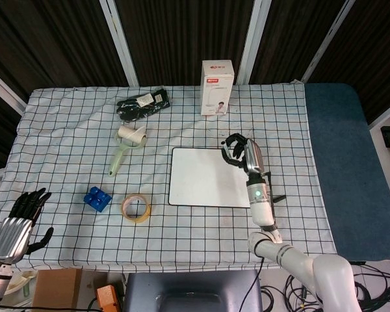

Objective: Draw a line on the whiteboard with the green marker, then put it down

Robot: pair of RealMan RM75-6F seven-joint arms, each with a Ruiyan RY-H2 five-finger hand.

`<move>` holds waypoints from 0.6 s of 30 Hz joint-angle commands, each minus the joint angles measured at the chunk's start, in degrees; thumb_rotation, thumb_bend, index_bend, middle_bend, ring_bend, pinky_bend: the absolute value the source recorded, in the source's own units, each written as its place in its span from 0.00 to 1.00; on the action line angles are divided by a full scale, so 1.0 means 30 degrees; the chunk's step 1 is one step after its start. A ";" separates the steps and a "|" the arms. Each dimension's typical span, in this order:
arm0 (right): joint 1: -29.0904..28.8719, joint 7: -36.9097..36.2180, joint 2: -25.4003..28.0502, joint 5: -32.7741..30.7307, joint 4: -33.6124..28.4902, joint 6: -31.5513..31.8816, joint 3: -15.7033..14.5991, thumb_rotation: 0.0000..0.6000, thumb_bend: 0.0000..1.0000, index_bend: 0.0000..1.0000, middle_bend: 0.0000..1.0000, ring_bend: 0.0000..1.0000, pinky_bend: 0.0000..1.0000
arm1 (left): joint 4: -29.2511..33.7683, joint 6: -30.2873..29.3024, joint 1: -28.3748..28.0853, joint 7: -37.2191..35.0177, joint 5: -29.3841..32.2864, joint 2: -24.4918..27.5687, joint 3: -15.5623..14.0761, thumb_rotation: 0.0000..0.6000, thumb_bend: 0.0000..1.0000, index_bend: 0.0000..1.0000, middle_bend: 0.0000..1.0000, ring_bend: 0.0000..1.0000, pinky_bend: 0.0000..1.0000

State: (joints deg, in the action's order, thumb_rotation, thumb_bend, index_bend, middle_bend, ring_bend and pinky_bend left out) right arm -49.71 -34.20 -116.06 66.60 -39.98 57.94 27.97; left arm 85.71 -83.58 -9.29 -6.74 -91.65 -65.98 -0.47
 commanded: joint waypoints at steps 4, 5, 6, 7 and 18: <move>-0.1464 -0.0861 -0.1058 -0.1766 -0.0161 -0.2396 0.1406 1.00 0.39 1.00 0.76 0.66 0.70 | -0.0063 -0.0008 -0.0006 -0.0188 0.0089 0.0056 0.0068 1.00 0.40 0.00 0.00 0.00 0.00; -0.1561 -0.0868 -0.1163 -0.1753 -0.0054 -0.2406 0.1417 1.00 0.39 1.00 0.76 0.66 0.70 | -0.0067 -0.0021 -0.0001 -0.0230 0.0092 0.0073 0.0071 1.00 0.40 0.00 0.00 0.00 0.00; -0.1646 -0.0872 -0.1247 -0.1716 0.0051 -0.2452 0.1390 1.00 0.39 1.00 0.76 0.66 0.70 | -0.0072 -0.0041 0.0007 -0.0276 0.0098 0.0090 0.0078 1.00 0.40 0.00 0.00 0.00 0.00; -0.1743 -0.0915 -0.1334 -0.1675 0.0165 -0.2530 0.1365 1.00 0.39 1.00 0.76 0.66 0.70 | -0.0084 -0.0067 0.0018 -0.0325 0.0106 0.0105 0.0088 1.00 0.40 0.00 0.00 0.00 0.00; -0.2034 -0.1050 -0.1919 -0.1505 0.1280 -0.3033 0.1070 1.00 0.39 1.00 0.76 0.66 0.70 | -0.0115 -0.0240 0.0078 -0.0606 0.0041 0.0219 0.0103 1.00 0.40 0.00 0.00 0.00 0.00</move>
State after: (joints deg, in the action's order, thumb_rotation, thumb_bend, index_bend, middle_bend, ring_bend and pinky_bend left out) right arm -55.84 -37.33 -121.80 61.96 -36.27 48.85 31.31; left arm 85.38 -84.31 -9.05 -8.55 -91.52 -65.33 -0.16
